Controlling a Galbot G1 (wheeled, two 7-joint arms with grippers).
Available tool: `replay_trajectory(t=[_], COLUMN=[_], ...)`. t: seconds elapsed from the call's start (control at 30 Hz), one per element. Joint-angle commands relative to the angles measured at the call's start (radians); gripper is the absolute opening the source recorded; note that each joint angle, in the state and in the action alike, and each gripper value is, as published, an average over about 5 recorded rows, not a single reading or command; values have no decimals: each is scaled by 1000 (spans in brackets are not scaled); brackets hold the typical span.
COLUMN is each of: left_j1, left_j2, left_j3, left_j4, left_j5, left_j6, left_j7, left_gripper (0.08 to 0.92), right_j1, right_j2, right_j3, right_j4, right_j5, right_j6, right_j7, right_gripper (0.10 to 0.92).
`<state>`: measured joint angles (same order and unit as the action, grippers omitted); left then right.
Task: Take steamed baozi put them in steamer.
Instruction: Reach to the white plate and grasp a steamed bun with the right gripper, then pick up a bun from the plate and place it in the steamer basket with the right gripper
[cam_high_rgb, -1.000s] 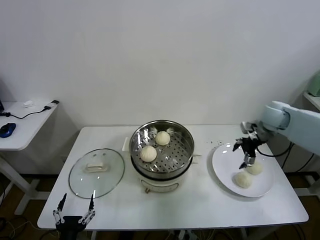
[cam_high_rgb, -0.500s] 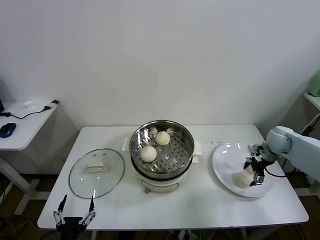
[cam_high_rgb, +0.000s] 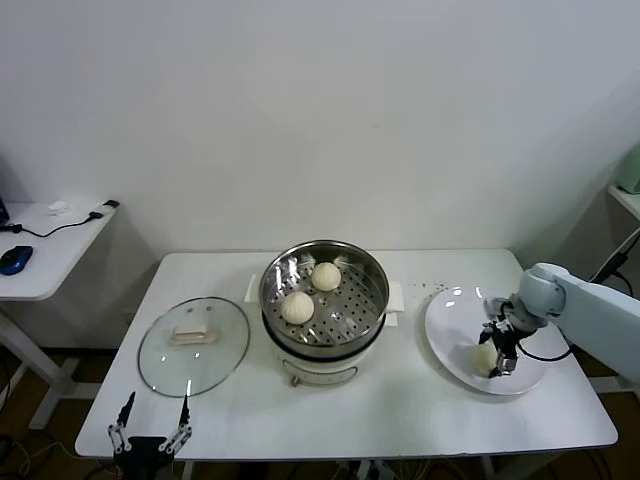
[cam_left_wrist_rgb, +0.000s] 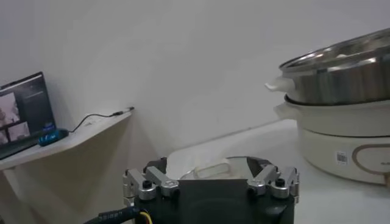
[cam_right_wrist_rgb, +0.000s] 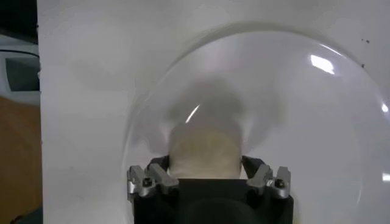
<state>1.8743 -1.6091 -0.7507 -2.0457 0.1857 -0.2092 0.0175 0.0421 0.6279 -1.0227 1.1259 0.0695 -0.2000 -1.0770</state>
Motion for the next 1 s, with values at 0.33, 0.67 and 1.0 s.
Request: replay_trajectory(t=[0.33,0.67,1.0], left_j1=[7,13,25], left_j2=[-3,0,2], left_j3=[2,8,12], left_j4=[-1,-1,0], left_j5=[3,2,3], left_j6=[-3,-5,-14], left_j7=[0,0,0], left_gripper=[823,823,823], right_j1=[-6,255,734], right_j2=[3,35,298], right_j3=[14,-115,-314], right_j4=[-11,-6,34], right_j5=[-1,6,-207], right_j6=[7,226,812], right_j7=[-11,-85,-131], right_gripper=[597,579,577])
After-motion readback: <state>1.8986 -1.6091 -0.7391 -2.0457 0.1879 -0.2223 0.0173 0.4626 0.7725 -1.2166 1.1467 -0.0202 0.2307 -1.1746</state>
